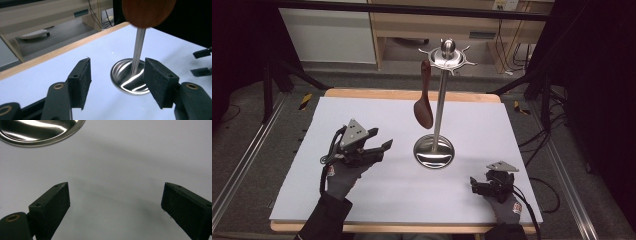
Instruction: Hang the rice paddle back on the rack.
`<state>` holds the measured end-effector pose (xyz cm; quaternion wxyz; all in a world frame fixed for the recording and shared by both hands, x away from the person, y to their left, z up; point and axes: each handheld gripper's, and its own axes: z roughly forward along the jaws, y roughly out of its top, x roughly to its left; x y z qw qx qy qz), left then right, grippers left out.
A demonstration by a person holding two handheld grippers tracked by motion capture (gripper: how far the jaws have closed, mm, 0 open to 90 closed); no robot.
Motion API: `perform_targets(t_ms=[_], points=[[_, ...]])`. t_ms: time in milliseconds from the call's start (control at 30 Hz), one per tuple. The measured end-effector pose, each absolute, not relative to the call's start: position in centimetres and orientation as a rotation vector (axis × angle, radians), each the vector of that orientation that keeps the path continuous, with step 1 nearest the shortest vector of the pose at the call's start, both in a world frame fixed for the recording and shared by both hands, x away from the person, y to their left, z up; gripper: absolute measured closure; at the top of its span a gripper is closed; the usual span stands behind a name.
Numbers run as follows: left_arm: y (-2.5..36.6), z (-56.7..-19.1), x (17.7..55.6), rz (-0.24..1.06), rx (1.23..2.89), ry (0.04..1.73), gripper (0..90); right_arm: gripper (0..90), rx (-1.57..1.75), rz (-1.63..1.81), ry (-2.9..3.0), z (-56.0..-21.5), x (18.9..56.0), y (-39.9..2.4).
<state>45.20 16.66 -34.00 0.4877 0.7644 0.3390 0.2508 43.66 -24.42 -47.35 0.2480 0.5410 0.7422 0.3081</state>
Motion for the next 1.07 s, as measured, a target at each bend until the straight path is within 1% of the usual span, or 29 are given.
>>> perform_targets(t_ms=[133, 233, 467, 600, 867, 1067], points=[[17.9, -36.3, 44.7, 0.609, 1.874, 0.850, 39.2, 8.7, 1.478, 0.838, 2.025, -47.4, 43.6, -24.4], [18.5, -37.1, 44.6, 0.591, 1.872, 0.864, 38.9, 8.7, 1.477, 0.835, 2.026, -47.4, 43.6, -24.4], [21.1, -40.6, 44.0, 0.560, 1.877, 0.980, 38.5, 8.7, 1.483, 0.835, 2.018, -47.4, 43.6, -24.8], [22.1, -41.7, 43.7, 0.565, 1.875, 1.010, 38.1, 8.7, 1.504, 0.856, 2.002, -47.4, 43.5, -25.1], [24.6, -44.6, 43.2, 0.593, 1.848, 1.125, 37.1, 8.6, 1.517, 0.839, 1.994, -47.6, 43.4, -25.3], [25.9, -45.4, 43.0, 0.604, 1.839, 1.183, 35.4, 8.6, 1.523, 0.844, 1.992, -47.6, 43.4, -25.4]])
